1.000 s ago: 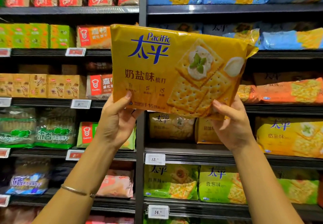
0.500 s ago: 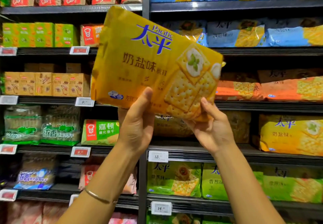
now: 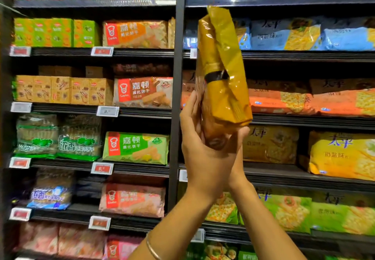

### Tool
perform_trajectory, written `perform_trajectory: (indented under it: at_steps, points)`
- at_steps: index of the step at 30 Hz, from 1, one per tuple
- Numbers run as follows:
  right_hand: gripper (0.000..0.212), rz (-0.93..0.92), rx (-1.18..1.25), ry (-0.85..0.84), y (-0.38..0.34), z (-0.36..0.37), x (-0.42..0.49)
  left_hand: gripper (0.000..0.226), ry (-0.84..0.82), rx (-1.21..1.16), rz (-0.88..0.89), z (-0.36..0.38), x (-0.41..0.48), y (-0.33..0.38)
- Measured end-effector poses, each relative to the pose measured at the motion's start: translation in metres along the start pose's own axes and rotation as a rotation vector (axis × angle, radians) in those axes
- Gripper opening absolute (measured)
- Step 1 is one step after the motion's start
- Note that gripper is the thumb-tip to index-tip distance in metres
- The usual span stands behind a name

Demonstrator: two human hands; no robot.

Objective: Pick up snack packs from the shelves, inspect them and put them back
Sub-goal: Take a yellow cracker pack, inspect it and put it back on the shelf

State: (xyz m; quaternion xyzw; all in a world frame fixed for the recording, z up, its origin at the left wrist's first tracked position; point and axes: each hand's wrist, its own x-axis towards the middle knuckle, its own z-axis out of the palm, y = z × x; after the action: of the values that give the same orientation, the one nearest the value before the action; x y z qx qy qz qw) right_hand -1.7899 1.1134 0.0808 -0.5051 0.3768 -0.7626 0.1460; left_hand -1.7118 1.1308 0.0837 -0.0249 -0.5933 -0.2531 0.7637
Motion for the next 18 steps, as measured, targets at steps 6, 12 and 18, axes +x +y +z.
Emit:
perform_trajectory:
  at_steps: [6,12,18]
  points:
    - [0.020,-0.073,-0.100,0.099,0.005,-0.011,-0.001,0.098,-0.207,-0.006,-0.050,-0.023,0.011,-0.024]
    - [0.087,-0.493,-0.635,-0.037,-0.009,-0.018,0.004,0.112,-0.296,-0.188,-0.275,-0.035,0.028,-0.025]
    - [0.081,-0.180,-0.252,-0.403,-0.013,-0.050,0.016,0.068,-0.111,-0.123,-0.512,-0.043,0.045,-0.018]
